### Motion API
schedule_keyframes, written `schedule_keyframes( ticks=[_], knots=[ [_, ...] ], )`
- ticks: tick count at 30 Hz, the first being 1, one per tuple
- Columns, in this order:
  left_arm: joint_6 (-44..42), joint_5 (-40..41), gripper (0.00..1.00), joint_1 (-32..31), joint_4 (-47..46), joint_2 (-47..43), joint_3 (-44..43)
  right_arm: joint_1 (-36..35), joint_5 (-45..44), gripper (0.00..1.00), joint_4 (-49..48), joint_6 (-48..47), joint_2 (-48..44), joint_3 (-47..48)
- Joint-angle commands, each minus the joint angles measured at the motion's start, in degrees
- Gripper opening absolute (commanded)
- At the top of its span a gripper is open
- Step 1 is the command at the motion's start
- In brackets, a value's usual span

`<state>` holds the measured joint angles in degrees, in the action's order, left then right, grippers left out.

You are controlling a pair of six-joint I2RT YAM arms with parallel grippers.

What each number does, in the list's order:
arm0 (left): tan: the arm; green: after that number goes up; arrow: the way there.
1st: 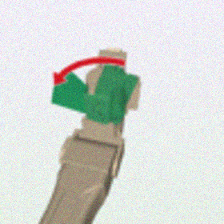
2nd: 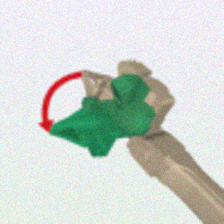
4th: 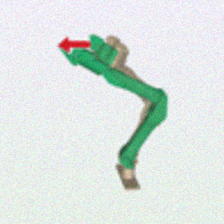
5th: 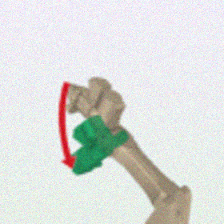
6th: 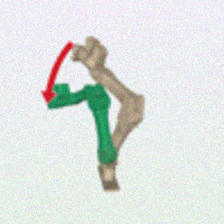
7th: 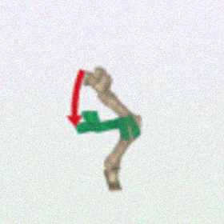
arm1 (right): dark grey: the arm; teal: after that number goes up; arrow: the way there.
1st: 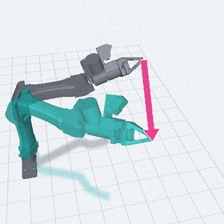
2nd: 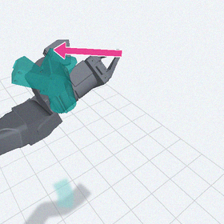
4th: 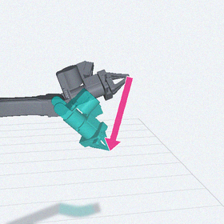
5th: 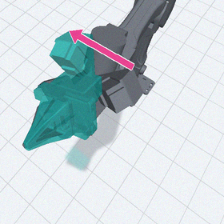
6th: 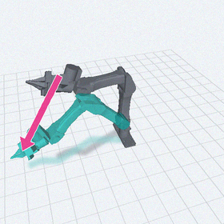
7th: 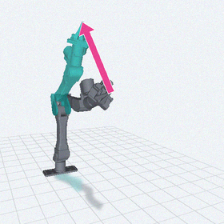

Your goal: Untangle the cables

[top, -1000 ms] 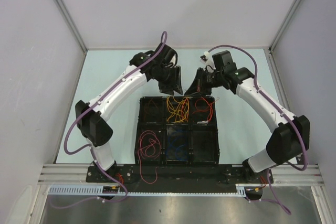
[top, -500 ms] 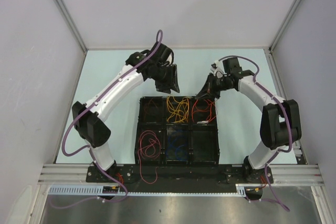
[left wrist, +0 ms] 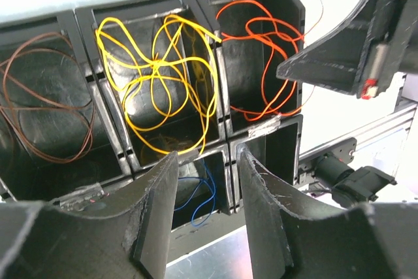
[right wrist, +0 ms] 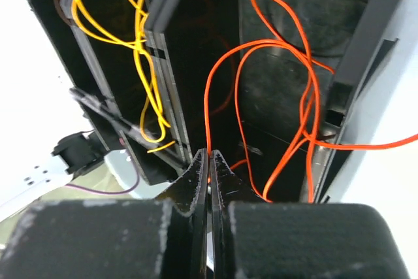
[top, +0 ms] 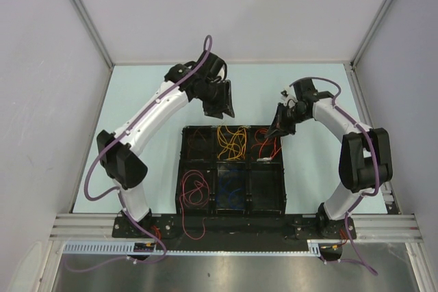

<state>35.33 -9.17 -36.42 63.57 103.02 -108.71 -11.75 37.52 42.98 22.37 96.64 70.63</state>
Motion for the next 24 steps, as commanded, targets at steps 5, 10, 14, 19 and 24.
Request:
schedule_keyframes(
  ticks=[5,10,14,19,24],
  knots=[
    [-2.0,0.8,0.50,0.4,2.0,2.1,-6.8,-2.0,-3.5,0.46,-0.1,0.0,-2.0,0.9],
    [-2.3,1.5,0.53,0.5,2.1,1.6,-6.6,-2.8,-3.3,0.59,2.6,-0.8,-2.7,5.2],
    [-2.5,1.8,0.57,0.8,2.2,1.1,-6.3,-3.0,-3.8,0.87,6.6,-2.0,-3.2,10.6],
    [-2.4,2.7,0.60,1.0,1.3,-0.9,-3.9,-4.4,-3.4,1.00,8.4,-3.1,-5.8,15.6],
    [-1.9,3.5,0.60,1.4,-0.3,-3.8,-0.7,-5.7,-5.1,0.99,8.6,-2.2,-8.7,19.1]
  ],
)
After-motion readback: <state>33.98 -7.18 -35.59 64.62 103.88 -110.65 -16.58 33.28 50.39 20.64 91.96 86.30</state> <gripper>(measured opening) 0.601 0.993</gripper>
